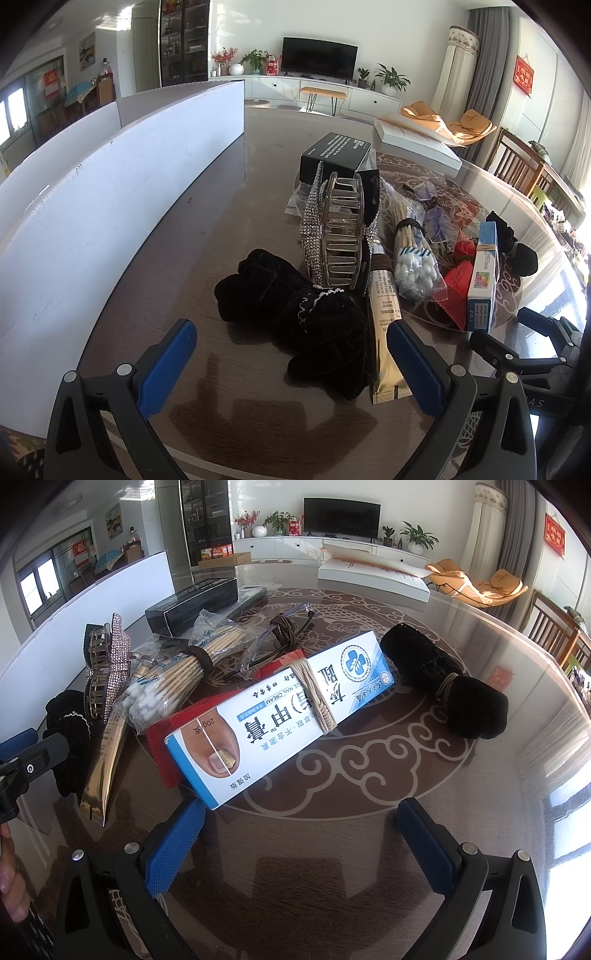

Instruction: Organize objects

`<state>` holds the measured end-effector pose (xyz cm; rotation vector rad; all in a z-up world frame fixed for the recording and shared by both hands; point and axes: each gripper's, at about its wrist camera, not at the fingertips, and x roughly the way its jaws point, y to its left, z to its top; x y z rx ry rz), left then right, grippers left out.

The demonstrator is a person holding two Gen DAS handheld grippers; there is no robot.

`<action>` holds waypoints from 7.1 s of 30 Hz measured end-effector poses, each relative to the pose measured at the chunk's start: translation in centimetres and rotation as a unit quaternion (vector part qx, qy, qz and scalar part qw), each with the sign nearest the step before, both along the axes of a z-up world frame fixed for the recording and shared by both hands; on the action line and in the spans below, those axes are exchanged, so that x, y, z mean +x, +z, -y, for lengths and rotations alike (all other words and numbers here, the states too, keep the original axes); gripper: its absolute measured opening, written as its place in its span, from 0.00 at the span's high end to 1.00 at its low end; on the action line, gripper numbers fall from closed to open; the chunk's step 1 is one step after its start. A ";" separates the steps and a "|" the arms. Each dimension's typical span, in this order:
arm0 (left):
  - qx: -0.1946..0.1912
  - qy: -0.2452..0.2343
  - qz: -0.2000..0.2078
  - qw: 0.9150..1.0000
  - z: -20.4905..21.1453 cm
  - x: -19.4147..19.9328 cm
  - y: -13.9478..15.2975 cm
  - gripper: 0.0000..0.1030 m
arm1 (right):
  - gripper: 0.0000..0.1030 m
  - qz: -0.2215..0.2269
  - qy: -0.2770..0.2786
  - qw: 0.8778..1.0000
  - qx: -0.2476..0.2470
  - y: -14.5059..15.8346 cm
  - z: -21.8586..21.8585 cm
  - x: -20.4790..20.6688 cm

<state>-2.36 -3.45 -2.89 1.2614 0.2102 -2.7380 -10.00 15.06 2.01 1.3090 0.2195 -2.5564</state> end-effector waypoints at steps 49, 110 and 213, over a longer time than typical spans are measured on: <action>-0.019 -0.014 -0.001 1.000 -0.9 0.4 0.3 0.00 | 0.00 0.000 0.000 1.000 0.000 0.0 0.0 0.0; -0.001 0.016 0.093 0.996 5.7 -1.0 -0.3 0.00 | 0.00 0.000 0.000 1.000 0.000 0.0 0.0 0.0; 0.068 -0.032 0.059 0.995 1.1 1.6 -0.3 0.02 | 0.08 0.000 -0.092 0.995 -0.022 0.7 -5.5 4.0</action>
